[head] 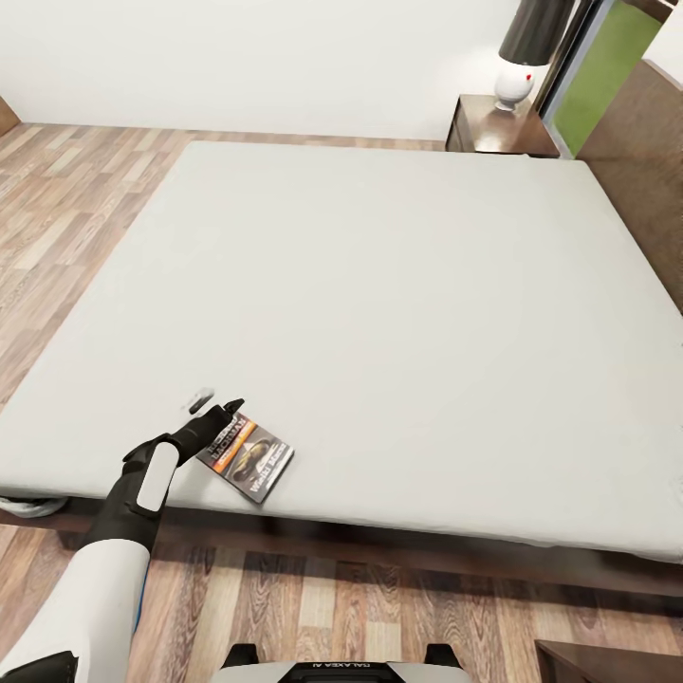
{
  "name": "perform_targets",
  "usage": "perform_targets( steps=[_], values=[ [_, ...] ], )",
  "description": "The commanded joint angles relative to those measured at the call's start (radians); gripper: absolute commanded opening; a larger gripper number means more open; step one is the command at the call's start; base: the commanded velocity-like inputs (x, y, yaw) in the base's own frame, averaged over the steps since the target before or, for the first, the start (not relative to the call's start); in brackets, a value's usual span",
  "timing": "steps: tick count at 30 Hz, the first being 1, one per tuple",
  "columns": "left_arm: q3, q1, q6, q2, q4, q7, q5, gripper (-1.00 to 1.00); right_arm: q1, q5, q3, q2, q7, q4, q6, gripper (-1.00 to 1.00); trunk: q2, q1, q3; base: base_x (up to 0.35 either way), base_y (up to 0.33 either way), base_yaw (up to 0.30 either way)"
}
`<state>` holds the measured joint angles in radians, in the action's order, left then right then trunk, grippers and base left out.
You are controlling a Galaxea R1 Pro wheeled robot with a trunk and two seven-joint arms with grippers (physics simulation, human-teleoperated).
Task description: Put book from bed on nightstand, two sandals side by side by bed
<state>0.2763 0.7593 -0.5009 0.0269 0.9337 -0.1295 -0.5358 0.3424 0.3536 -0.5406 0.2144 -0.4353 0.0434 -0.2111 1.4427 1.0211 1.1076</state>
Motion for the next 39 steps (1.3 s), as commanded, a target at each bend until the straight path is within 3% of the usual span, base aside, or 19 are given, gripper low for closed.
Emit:
perform_targets(
  steps=[1,39],
  values=[
    [0.002,0.0,-0.012,-0.001,-0.007,0.0,-0.007,1.0,0.001,0.009,-0.008,0.001,0.0,0.004,-0.007,1.0,0.0,0.0,0.001,0.0,-0.016,0.0],
    [0.001,0.0,-0.011,-0.002,-0.007,-0.001,-0.007,1.0,0.001,0.009,-0.008,0.001,0.0,0.004,-0.007,1.0,0.0,0.0,0.001,0.0,-0.056,0.0]
  ],
)
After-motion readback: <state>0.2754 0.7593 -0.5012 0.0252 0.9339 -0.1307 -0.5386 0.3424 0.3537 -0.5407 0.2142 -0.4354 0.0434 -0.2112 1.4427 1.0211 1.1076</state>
